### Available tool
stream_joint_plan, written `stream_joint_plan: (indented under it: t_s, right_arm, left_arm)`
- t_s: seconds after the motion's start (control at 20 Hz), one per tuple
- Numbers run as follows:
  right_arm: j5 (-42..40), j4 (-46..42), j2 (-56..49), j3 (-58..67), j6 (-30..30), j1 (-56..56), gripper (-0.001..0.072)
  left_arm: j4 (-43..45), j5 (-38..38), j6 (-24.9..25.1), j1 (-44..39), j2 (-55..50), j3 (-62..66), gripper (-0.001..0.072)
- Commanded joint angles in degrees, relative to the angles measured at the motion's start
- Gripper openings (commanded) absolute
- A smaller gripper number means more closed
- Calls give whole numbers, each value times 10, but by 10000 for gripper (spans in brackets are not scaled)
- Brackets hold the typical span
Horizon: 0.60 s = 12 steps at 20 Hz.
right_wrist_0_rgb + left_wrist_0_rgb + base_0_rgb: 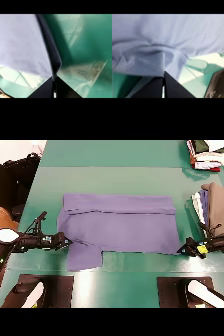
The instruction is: Fold the shirts.
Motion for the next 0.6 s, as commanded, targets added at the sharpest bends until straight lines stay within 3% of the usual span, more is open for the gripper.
stream_joint_plan:
  t_s: [0.0,0.15,0.25,0.55]
  right_arm:
    - [41,-55,73,-1,-11,0,15]
    - [64,-112,166,14,14,0,15]
    - [63,-92,184,57,30,1,15]
    - [-22,-63,47,222,38,127,15]
  left_arm:
    - [25,-72,-26,0,50,17,24]
    - [35,-130,-76,0,121,56,25]
    - [37,-127,-79,0,119,103,25]
    - [56,20,-29,0,-46,199,26]
